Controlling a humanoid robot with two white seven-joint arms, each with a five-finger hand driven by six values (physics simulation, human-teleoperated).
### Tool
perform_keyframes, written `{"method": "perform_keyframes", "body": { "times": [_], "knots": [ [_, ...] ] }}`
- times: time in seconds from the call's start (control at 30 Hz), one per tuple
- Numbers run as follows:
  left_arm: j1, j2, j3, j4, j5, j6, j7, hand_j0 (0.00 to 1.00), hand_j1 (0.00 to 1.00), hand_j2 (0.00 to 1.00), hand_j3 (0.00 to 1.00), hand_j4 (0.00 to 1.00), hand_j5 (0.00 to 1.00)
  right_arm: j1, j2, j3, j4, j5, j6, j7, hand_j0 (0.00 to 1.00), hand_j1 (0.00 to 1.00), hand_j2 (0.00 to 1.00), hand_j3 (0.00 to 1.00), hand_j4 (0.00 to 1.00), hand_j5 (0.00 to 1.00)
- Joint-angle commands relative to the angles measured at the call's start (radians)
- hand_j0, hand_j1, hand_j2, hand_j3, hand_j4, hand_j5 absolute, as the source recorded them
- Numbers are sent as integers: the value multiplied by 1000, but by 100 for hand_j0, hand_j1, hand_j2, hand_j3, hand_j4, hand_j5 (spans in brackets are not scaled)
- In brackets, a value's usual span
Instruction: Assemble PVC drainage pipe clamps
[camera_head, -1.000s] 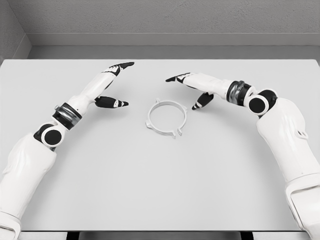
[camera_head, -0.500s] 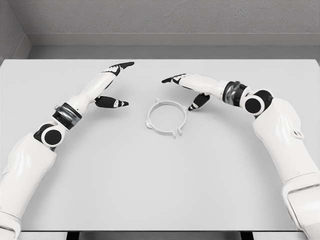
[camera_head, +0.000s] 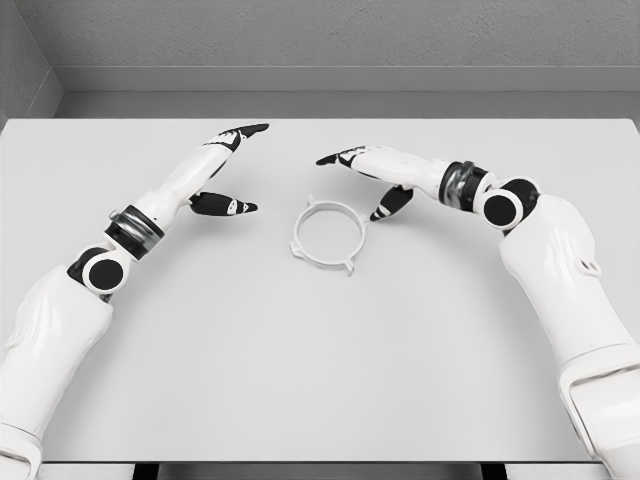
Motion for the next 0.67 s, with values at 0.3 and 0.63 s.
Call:
{"method": "perform_keyframes", "body": {
  "times": [0.3,0.63],
  "knots": [
    [-3,45,53,2,5,0,1,100,100,100,100,100,100,55,-537,-106,-415,-420,2,82,100,100,100,100,100,100],
    [37,203,220,5,-3,0,1,100,100,100,100,100,100,422,-762,-197,-742,-656,2,80,100,100,100,100,100,100]
  ]
}}
